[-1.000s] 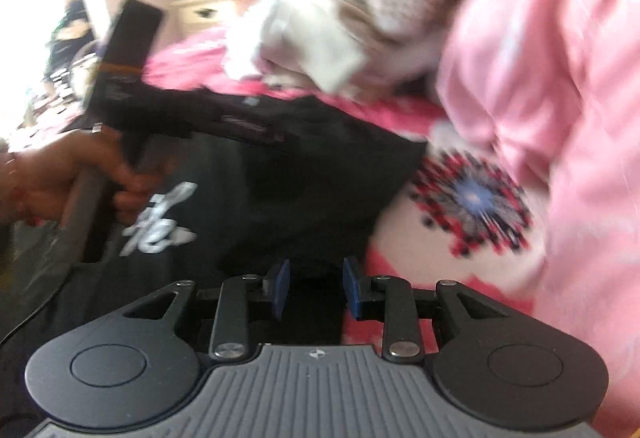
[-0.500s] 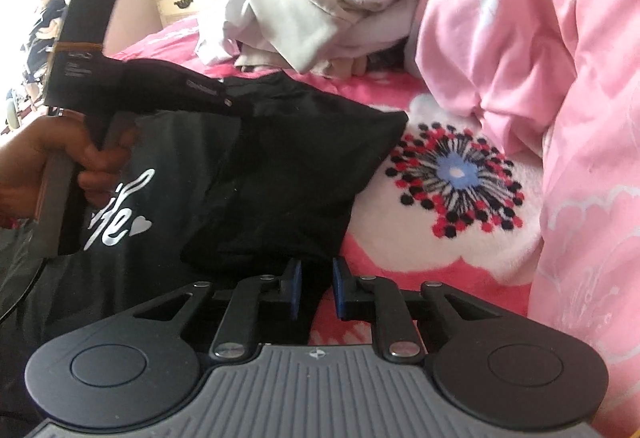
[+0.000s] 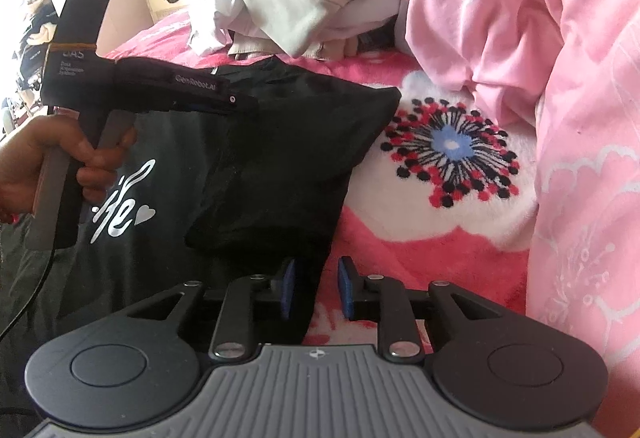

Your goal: Fold clothes

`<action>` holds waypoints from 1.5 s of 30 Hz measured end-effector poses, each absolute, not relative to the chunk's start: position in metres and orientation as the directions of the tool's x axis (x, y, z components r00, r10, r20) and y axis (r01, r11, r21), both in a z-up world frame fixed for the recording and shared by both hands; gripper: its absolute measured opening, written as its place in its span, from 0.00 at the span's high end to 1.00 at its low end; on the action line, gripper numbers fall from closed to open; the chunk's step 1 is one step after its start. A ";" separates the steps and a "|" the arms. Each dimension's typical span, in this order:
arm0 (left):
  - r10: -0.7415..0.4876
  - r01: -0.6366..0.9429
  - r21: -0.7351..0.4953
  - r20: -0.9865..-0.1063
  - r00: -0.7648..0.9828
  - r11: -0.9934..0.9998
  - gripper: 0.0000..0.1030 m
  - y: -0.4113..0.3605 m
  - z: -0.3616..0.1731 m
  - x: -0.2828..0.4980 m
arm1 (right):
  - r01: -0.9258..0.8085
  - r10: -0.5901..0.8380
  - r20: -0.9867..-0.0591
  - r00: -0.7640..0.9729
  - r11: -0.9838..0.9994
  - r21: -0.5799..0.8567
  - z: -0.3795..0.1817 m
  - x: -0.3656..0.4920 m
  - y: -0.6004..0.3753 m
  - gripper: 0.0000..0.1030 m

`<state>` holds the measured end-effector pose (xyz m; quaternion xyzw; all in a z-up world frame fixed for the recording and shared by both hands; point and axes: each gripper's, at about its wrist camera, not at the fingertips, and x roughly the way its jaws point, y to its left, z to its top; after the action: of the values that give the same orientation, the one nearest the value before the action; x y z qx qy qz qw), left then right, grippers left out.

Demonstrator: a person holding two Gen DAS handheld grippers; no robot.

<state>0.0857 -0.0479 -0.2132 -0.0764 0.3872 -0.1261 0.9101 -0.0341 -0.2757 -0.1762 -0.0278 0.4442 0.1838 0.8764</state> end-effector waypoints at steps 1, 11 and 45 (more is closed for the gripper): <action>-0.284 0.174 -0.227 -0.683 0.673 0.958 0.70 -0.050 -0.214 0.085 | -0.355 0.299 -0.784 0.544 0.928 0.108 -0.177 -0.033 -0.274 0.76; -0.250 0.144 -0.219 -0.610 0.752 0.965 0.99 -0.045 -0.206 0.073 | -0.311 0.338 -0.749 0.570 0.932 0.184 -0.178 -0.034 -0.285 0.95; -0.446 0.750 0.202 -0.696 0.562 0.630 0.87 -0.113 -0.210 -0.032 | -0.251 0.305 -0.757 0.578 0.949 0.191 -0.172 -0.029 -0.296 0.82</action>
<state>-0.0315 -0.1130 -0.2100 0.2470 0.3078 -0.3524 0.8486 -0.0288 -0.2957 -0.1724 0.0316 0.4317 0.1565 0.8878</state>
